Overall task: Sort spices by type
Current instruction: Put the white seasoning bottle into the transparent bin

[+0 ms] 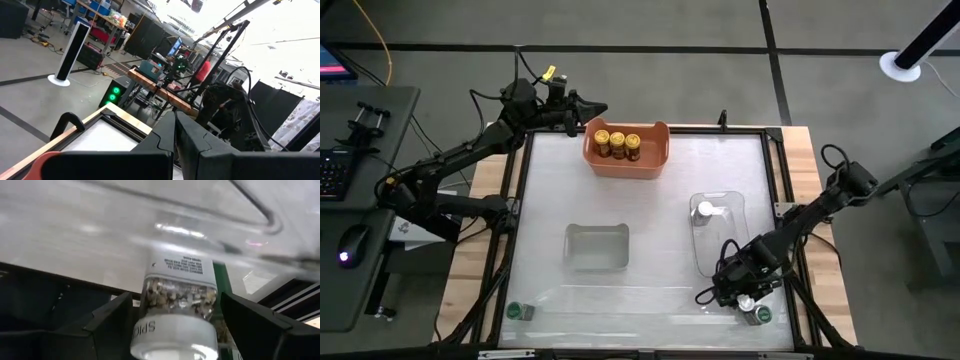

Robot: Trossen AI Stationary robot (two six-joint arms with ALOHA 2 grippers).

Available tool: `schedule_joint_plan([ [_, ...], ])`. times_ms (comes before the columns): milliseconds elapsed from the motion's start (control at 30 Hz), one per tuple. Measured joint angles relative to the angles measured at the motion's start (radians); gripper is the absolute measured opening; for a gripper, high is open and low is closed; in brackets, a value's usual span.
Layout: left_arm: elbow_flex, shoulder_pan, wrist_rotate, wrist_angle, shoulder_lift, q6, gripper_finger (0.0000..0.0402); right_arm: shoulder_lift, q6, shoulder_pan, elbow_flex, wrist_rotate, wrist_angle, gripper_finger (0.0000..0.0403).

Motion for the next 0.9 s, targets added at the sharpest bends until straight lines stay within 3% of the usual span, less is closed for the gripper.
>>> schedule_joint_plan([
  [233, 0.000, 0.000, 0.000, 0.000, 0.000, 0.001, 0.0000, 0.011, -0.021, 0.002, 0.000, 0.002, 0.003, 0.0283],
  [433, 0.000, 0.000, 0.000, 0.000, 0.000, 0.001, 0.0000, 0.010, -0.061, 0.012, 0.001, -0.008, 0.002, 0.0194],
  [667, 0.000, 0.000, 0.000, 0.000, 0.000, 0.027, 0.0000, -0.059, -0.274, -0.001, 0.071, 0.002, -0.020, 0.0194],
  [900, 0.000, 0.000, 0.000, 0.000, 0.000, 0.028, 0.0000, -0.211, -0.556, -0.098, 0.288, 0.043, -0.221, 0.0194],
])
